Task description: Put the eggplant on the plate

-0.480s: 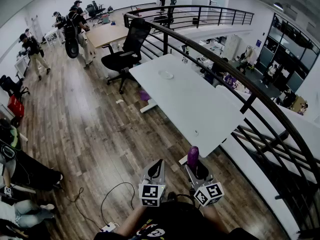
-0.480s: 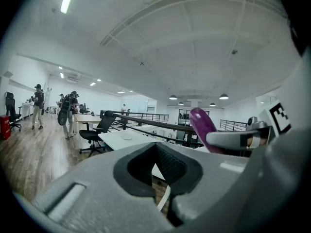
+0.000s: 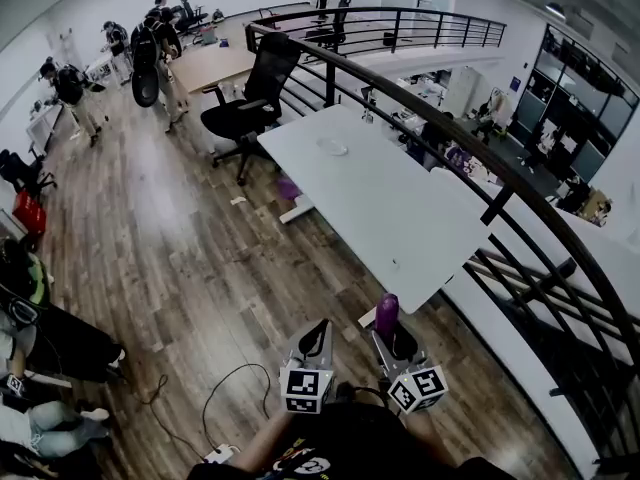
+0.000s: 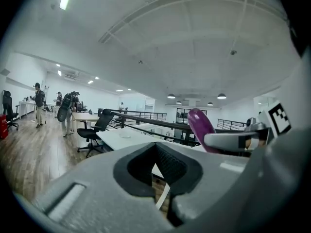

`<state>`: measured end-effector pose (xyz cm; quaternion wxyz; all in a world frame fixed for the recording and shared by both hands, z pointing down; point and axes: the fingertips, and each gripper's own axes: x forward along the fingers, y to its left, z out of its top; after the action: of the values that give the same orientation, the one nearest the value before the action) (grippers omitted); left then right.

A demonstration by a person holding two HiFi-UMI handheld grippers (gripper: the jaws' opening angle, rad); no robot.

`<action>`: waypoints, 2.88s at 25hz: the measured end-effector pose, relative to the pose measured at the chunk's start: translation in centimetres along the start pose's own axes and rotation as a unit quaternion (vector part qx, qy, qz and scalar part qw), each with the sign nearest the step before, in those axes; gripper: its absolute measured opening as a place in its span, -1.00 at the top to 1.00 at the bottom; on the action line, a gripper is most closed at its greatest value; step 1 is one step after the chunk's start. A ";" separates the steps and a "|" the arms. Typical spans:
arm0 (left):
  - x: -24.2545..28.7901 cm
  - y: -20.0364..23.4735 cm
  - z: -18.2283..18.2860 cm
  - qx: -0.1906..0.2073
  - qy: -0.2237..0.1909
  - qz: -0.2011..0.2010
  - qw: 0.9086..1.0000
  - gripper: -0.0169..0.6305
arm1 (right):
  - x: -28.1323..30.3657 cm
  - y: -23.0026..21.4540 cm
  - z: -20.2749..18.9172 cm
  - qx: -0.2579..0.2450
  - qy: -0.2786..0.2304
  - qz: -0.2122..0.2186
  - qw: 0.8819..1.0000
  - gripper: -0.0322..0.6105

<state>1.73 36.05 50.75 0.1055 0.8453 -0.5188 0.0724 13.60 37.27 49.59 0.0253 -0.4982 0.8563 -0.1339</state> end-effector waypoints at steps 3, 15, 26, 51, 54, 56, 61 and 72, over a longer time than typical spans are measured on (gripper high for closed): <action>-0.2 0.5 -0.3 0.002 0.001 -0.002 1.000 0.93 | 0.5 0.5 -0.2 -0.002 0.000 0.001 1.000 0.26; -2.8 4.8 -1.7 -0.022 0.014 0.016 1.000 0.93 | 2.7 3.9 -1.2 0.022 0.006 0.026 0.999 0.25; 5.2 6.6 -1.1 -0.074 0.004 -0.019 0.997 0.93 | 9.1 -0.5 -2.1 0.044 0.040 0.026 0.998 0.25; 35.9 22.0 7.0 -0.023 0.039 -0.008 0.999 0.93 | 40.5 -14.6 3.3 0.042 0.078 0.072 0.993 0.25; 40.3 26.3 6.8 -0.032 0.064 -0.037 0.997 0.93 | 46.3 -15.6 3.4 0.028 0.085 0.060 0.994 0.25; 42.6 28.7 7.2 -0.035 0.075 -0.053 0.995 0.93 | 49.4 -16.1 4.0 0.018 0.089 0.053 0.994 0.25; 47.3 33.4 7.6 -0.034 0.083 -0.075 0.993 0.93 | 55.0 -17.7 3.4 -0.001 0.097 0.032 0.995 0.25; 59.7 39.4 7.2 -0.040 0.100 -0.074 0.991 0.93 | 67.9 -26.5 0.1 -0.125 0.190 0.064 0.972 0.25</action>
<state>-6.42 -34.59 61.72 0.1957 0.8648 -0.4445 0.1271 1.90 -33.57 62.39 -0.1918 -0.4073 0.8853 -0.1159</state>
